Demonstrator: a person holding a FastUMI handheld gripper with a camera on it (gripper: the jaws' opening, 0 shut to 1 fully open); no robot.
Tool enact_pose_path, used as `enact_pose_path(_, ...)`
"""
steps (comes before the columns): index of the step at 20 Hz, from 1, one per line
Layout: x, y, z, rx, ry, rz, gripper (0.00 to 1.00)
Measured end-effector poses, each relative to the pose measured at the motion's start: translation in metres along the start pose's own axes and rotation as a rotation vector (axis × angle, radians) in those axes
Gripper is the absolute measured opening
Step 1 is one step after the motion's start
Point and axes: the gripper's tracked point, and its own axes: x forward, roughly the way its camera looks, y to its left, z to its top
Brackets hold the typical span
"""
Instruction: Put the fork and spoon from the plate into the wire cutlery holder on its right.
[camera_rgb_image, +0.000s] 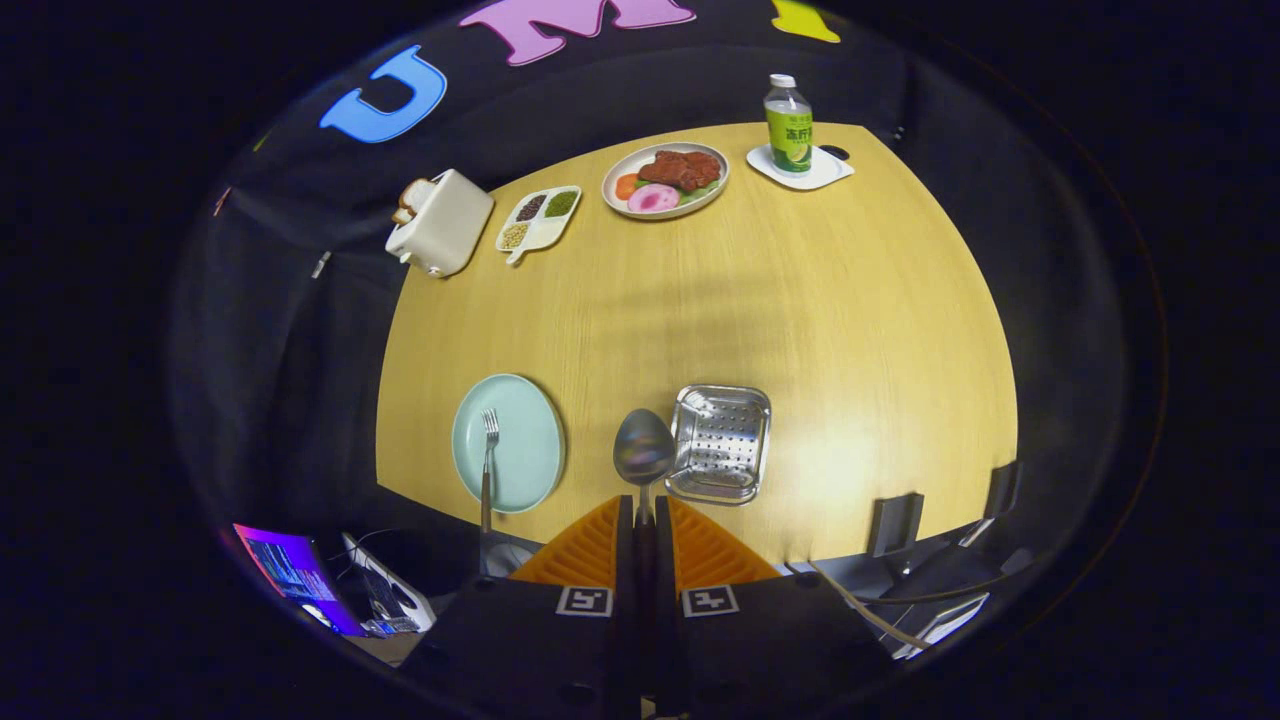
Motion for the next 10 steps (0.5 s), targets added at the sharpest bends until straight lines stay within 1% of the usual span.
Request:
enact_pose_path(3, 0.019, -0.021, -0.004, 0.012, 0.033, -0.028, 0.10)
enact_pose_path(5, 0.038, -0.027, -0.008, 0.009, 0.066, -0.045, 0.10)
enact_pose_path(10, 0.079, -0.041, -0.001, -0.005, 0.123, -0.099, 0.10)
